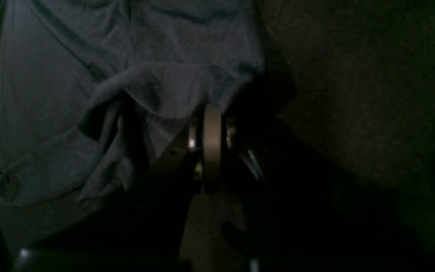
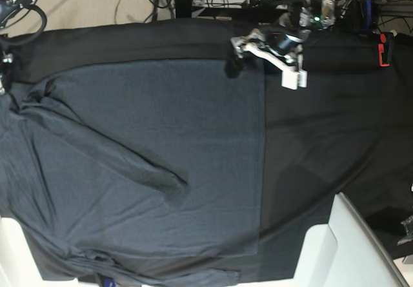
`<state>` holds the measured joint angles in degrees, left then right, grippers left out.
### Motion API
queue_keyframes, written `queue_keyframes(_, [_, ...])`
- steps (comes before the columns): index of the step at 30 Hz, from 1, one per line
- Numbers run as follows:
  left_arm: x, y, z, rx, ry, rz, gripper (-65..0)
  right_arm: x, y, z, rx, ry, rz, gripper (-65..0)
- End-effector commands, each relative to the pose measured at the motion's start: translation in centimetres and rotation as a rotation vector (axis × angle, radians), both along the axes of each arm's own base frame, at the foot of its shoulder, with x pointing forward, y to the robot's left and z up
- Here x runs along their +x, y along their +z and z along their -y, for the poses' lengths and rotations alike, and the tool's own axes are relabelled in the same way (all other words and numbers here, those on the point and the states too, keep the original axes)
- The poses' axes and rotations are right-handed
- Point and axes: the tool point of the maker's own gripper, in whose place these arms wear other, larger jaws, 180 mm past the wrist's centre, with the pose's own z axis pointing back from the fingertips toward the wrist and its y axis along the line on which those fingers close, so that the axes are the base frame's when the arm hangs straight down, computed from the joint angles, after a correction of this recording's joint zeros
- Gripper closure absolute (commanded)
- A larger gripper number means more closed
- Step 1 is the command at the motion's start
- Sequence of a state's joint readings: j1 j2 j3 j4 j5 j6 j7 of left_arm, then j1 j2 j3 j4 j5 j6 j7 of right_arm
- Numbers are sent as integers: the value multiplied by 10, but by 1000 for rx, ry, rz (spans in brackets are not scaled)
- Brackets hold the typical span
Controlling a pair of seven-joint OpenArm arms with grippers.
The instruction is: Fold the T-shirt properly
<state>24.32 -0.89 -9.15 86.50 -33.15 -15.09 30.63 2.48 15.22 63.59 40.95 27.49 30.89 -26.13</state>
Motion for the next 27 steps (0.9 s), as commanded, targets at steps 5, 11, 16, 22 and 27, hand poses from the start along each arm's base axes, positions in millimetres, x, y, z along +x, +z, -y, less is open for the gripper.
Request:
queue_keyframes(5, [-3, -2, 1, 1, -11, -24, -583, 0, 7, 12, -27, 2, -4, -3])
queue_keyframes(11, [3, -11, 2, -7, -8, -40, -365, 1, 7, 11, -27, 5, -5, -3])
queue_keyframes(16, [5, -13, 3, -13, -2, -44, -128, 1, 7, 12, -28, 4, -5, -3])
queue_keyframes(22, [9, -9, 6, -22, 5, -30, 0, 1, 7, 11, -29, 7, -6, -2])
queue_keyframes(27, [19, 19, 8, -8, -21, 40, 0, 2, 11, 15, -42, 4, 1, -2])
